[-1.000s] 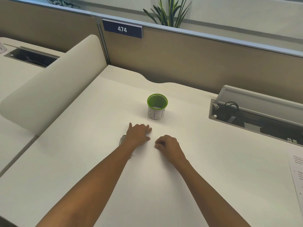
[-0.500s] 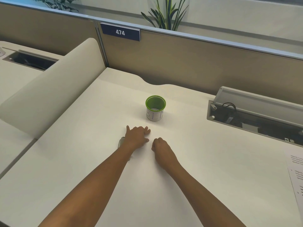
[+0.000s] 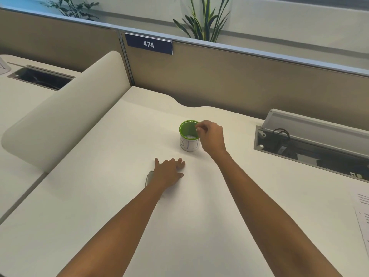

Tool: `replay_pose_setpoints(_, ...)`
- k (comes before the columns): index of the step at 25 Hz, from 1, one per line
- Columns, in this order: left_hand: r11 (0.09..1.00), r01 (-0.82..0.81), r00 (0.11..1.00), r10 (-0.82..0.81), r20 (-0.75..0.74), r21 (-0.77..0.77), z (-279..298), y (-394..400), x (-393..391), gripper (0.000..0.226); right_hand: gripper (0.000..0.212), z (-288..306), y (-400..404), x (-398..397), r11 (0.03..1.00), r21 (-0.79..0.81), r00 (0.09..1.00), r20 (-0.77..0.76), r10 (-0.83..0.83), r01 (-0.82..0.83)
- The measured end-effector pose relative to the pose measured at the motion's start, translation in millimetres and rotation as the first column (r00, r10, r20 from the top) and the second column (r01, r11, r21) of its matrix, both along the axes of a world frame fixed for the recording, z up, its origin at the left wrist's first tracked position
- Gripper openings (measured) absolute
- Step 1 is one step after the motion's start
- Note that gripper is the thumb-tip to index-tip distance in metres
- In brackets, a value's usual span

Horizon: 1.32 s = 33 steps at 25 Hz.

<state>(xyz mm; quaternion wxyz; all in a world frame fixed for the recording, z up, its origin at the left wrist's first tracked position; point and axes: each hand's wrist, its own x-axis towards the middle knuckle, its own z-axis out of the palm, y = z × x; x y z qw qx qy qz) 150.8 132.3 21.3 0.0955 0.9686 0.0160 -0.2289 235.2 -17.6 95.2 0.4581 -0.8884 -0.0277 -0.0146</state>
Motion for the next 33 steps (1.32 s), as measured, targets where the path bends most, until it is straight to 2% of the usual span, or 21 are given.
replay_pose_setpoints(3,1.000,0.004,1.000,-0.004,0.011,0.016,-4,1,1,0.056,0.025,2,8,12,0.997,-0.077,1.000,0.008,0.015,-0.014)
replay_pose_setpoints(6,0.998,0.020,0.997,-0.024,0.067,0.054,-7,0,-4,0.056,0.020,-2,5,3,1.000,-0.014,0.999,0.039,0.014,-0.014)
replay_pose_setpoints(10,0.983,0.084,0.964,-0.121,0.237,0.161,-9,-9,-20,0.052,0.011,-26,-8,-32,0.997,0.079,0.994,0.108,-0.009,0.000)
replay_pose_setpoints(12,0.984,0.065,0.933,-0.118,0.341,0.164,-14,-19,-39,0.057,0.009,-46,-22,-62,0.993,0.121,0.996,0.086,-0.030,0.020)
replay_pose_setpoints(14,0.999,-0.040,0.880,0.021,0.475,0.031,-18,-25,-69,0.062,0.014,-72,-40,-101,0.995,0.098,0.999,0.035,-0.027,0.023)
replay_pose_setpoints(16,0.968,-0.207,0.784,0.250,0.568,-0.140,-21,-22,-97,0.060,0.019,-99,-55,-142,0.999,-0.001,0.999,0.014,0.039,-0.039)
replay_pose_setpoints(17,0.948,-0.265,0.745,0.318,0.586,-0.177,-23,-18,-106,0.057,0.019,-110,-61,-158,0.995,-0.054,0.997,0.012,0.079,-0.078)
replay_pose_setpoints(20,0.923,-0.336,0.732,0.380,0.565,-0.186,-27,-6,-119,0.056,0.021,-126,-67,-184,0.980,-0.149,0.991,-0.008,0.134,-0.133)
replay_pose_setpoints(22,0.902,-0.339,0.732,0.432,0.527,-0.268,-30,-2,-121,0.055,0.022,-127,-68,-194,0.976,-0.164,0.989,-0.008,0.145,-0.144)
replay_pose_setpoints(28,0.864,-0.242,0.766,0.449,0.460,-0.441,-41,13,-121,0.054,0.024,-128,-72,-217,0.973,-0.192,0.991,0.013,0.135,-0.130)
replay_pose_setpoints(33,0.863,-0.139,0.800,0.387,0.459,-0.485,-42,23,-118,0.056,0.028,-129,-80,-230,0.968,-0.203,0.989,-0.023,0.149,-0.150)
